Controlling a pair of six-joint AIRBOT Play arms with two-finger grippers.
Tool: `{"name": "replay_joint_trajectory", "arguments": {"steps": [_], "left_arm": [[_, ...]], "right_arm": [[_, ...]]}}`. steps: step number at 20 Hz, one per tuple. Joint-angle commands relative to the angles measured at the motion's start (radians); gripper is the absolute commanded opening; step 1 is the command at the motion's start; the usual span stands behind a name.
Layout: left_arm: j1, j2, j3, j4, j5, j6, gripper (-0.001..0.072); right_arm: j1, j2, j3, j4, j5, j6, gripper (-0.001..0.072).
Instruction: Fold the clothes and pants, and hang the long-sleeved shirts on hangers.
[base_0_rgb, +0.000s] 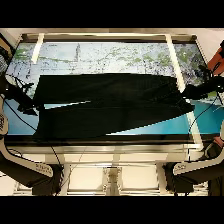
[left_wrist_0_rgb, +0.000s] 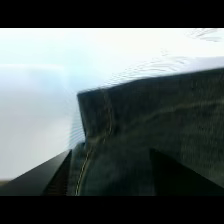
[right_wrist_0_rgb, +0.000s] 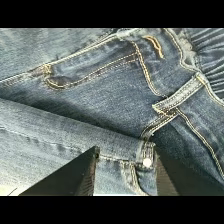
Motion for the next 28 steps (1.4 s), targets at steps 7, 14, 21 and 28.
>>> {"name": "replay_joint_trajectory", "arguments": {"steps": [7,14,21,28], "left_arm": [[-0.019,-0.006,-0.019,-0.069,0.113,0.048,0.0361],[-0.018,-0.005,-0.019,-0.068,0.027,0.048,0.003],[0.081,0.094,-0.018,-0.051,0.046,0.06,0.003],[0.257,0.259,-0.018,-0.425,0.085,0.193,0.003]], "right_arm": [[-0.001,0.032,-0.002,-0.004,-0.003,0.002,0.0398],[-0.001,0.032,-0.002,-0.026,-0.003,0.002,0.0398],[-0.201,0.031,-0.016,-0.09,0.091,-0.083,0.0404],[-0.275,0.03,-0.124,0.018,0.018,-0.18,0.0529]]}}
